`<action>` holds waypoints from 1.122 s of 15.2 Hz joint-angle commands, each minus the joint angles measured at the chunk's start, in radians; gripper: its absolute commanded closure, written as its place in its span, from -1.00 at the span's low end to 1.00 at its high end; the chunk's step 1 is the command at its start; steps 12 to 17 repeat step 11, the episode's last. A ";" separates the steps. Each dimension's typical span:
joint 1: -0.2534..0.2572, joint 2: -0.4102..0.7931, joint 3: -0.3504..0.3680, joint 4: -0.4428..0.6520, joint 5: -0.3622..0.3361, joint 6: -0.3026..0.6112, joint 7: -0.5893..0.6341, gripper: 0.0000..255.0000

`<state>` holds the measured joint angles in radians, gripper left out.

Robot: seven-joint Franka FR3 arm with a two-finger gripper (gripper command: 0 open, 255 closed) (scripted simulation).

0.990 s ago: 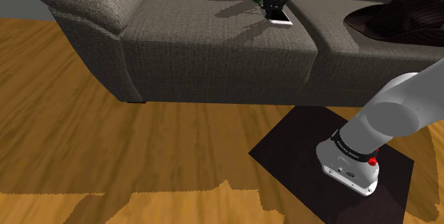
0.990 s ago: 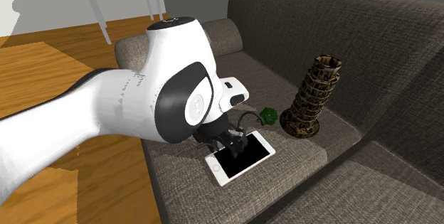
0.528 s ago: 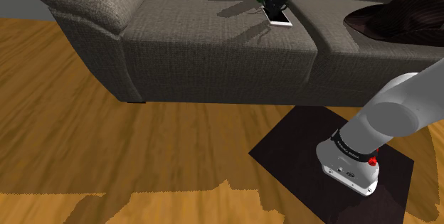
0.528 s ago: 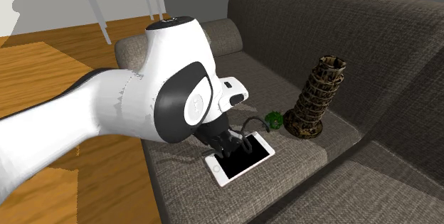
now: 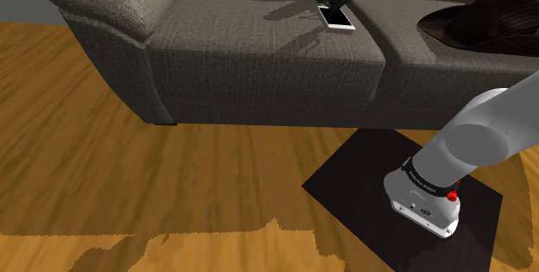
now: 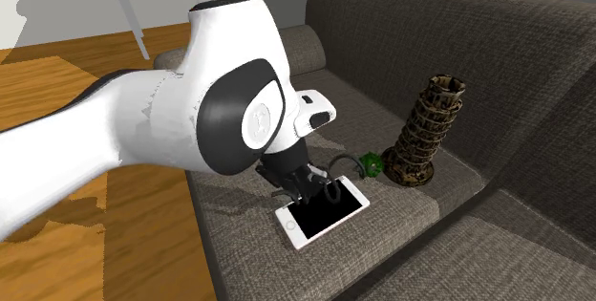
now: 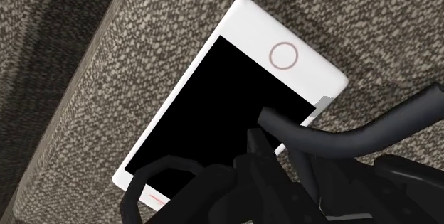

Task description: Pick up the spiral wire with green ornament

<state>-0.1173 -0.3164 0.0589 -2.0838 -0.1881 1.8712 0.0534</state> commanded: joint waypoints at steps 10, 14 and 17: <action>0.000 0.014 0.003 0.149 0.006 -0.134 -0.022 1.00; 0.000 0.014 0.003 0.149 0.006 -0.134 -0.022 1.00; 0.000 0.014 0.003 0.149 0.006 -0.134 -0.022 1.00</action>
